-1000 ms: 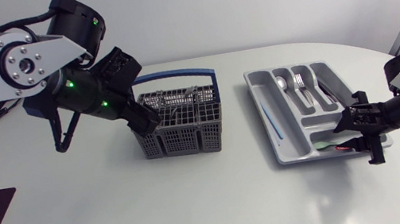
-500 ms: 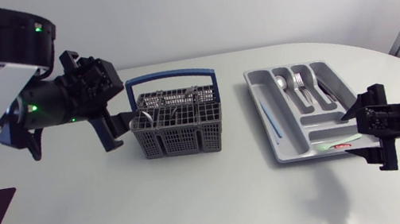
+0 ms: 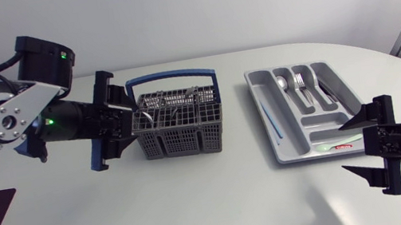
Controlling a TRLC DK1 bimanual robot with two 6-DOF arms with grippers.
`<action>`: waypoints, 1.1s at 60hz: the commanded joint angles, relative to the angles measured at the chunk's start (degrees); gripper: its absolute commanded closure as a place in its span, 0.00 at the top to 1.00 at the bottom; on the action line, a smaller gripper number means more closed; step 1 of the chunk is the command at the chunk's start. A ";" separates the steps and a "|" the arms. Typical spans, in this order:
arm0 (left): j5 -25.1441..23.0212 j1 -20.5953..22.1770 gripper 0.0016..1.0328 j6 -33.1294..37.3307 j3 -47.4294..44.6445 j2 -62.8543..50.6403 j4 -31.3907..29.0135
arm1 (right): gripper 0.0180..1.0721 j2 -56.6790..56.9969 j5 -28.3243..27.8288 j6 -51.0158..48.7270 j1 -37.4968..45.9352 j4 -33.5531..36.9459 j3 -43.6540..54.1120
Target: Unload the cutlery basket into the drawer organizer.
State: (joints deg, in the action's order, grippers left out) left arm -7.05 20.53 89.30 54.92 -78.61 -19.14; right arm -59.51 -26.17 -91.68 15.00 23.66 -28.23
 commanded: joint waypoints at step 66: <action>2.30 -1.64 0.24 16.35 19.09 -20.18 -8.02 | 0.94 11.43 1.48 15.21 -16.41 -1.07 7.66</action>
State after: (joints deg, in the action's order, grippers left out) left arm -5.06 18.76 103.24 72.93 -97.23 -26.70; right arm -47.37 -25.04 -78.06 -0.71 23.53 -22.37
